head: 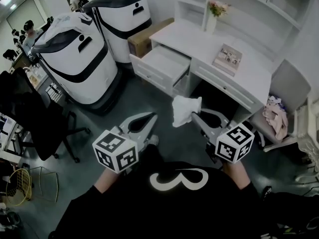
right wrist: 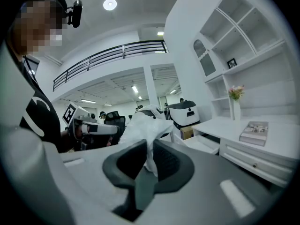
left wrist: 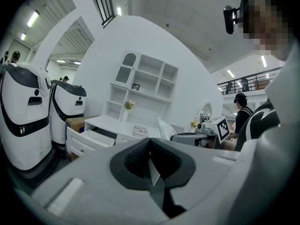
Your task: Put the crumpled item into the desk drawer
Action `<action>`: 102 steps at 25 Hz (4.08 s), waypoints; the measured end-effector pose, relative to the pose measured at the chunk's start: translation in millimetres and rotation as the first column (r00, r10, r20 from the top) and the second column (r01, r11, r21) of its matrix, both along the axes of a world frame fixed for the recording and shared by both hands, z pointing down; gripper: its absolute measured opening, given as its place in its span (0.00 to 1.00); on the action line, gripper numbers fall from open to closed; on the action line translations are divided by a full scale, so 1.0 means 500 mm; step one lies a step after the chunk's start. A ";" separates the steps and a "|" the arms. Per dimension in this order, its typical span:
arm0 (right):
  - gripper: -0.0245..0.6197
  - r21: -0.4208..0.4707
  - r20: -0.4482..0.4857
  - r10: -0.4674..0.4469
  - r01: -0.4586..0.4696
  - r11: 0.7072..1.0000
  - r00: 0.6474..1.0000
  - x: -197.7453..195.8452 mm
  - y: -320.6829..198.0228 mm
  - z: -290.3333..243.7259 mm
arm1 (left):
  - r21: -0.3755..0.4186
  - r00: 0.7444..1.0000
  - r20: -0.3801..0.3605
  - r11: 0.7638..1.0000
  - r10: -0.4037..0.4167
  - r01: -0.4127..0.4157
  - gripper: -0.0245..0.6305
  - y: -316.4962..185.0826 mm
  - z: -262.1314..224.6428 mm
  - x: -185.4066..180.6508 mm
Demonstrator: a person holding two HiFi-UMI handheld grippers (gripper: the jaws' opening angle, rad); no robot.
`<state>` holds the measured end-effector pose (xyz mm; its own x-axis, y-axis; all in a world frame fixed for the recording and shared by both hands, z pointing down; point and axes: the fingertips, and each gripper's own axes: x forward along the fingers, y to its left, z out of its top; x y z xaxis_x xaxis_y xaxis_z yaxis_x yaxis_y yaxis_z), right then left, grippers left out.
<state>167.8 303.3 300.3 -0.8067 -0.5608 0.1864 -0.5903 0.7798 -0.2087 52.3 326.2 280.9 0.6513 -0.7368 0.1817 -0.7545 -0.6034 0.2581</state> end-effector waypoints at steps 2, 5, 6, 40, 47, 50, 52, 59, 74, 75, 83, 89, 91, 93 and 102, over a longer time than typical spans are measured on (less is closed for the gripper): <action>0.11 -0.004 -0.003 -0.001 0.001 1.000 1.000 -0.009 -0.028 0.005 | -0.005 1.000 -0.001 1.000 -0.001 0.001 0.05 -0.029 0.005 -0.009; 0.11 -0.019 -0.006 0.002 -0.002 1.000 1.000 -0.026 -0.077 0.018 | -0.020 1.000 -0.004 1.000 0.002 -0.002 0.05 -0.078 0.015 -0.027; 0.11 -0.028 -0.006 0.004 -0.004 1.000 1.000 -0.034 -0.095 0.022 | -0.028 1.000 -0.005 1.000 0.004 -0.004 0.05 -0.095 0.020 -0.035; 0.11 -0.242 -0.101 0.148 -0.168 0.956 0.984 -0.309 -0.779 0.171 | -0.258 0.990 -0.035 0.955 0.138 -0.143 0.05 -0.840 0.188 -0.316; 0.11 -0.238 -0.095 0.181 -0.199 0.951 0.979 -0.313 -0.813 0.178 | -0.259 0.990 -0.016 0.956 0.139 -0.138 0.05 -0.872 0.202 -0.335; 0.11 -0.241 -0.091 0.182 -0.199 0.950 0.979 -0.311 -0.826 0.183 | -0.257 0.991 -0.012 0.957 0.136 -0.134 0.05 -0.885 0.201 -0.331; 0.11 -0.241 -0.089 0.180 -0.196 0.950 0.980 -0.309 -0.841 0.187 | -0.255 0.992 -0.007 0.959 0.129 -0.127 0.05 -0.897 0.200 -0.330; 0.11 -0.277 -0.067 0.174 -0.186 0.943 0.982 -0.296 -0.928 0.209 | -0.278 0.996 0.014 0.957 0.091 -0.084 0.05 -0.961 0.214 -0.327; 0.11 -0.370 -0.167 0.125 -0.179 0.912 0.978 -0.276 -1.139 0.354 | -0.364 0.999 0.017 0.931 0.048 -0.038 0.05 -1.129 0.285 -0.288; 0.11 -0.369 -0.188 0.117 -0.180 0.912 0.975 -0.275 -1.148 0.367 | -0.368 0.999 0.018 0.929 0.047 -0.037 0.05 -1.137 0.290 -0.286; 0.11 -0.387 -0.321 0.049 -0.178 0.905 0.946 -0.278 -1.186 0.480 | -0.410 1.000 0.020 0.912 0.014 -0.005 0.05 -1.182 0.326 -0.300; 0.11 -0.416 -0.389 0.003 -0.178 0.892 0.921 -0.290 -1.210 0.555 | -0.441 1.000 0.024 0.897 -0.019 0.027 0.05 -1.209 0.361 -0.325; 0.11 -0.426 -0.402 -0.013 -0.175 0.888 0.916 -0.298 -1.217 0.579 | -0.449 0.999 0.026 0.893 -0.026 0.035 0.05 -1.217 0.372 -0.332; 0.11 -0.437 -0.412 -0.024 -0.174 0.882 0.911 -0.305 -1.225 0.602 | -0.459 0.999 0.030 0.887 -0.030 0.040 0.05 -1.222 0.384 -0.339; 0.11 -0.519 -0.453 -0.070 -0.199 0.831 0.889 -0.312 -1.260 0.730 | -0.512 0.997 0.051 0.856 -0.057 0.075 0.05 -1.235 0.445 -0.363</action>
<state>12.0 -326.8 665.3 -0.5282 -0.3071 0.7916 -0.7661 0.5743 -0.2885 -129.5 -291.4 503.7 0.5916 -0.5741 0.5661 -0.8012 -0.3402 0.4923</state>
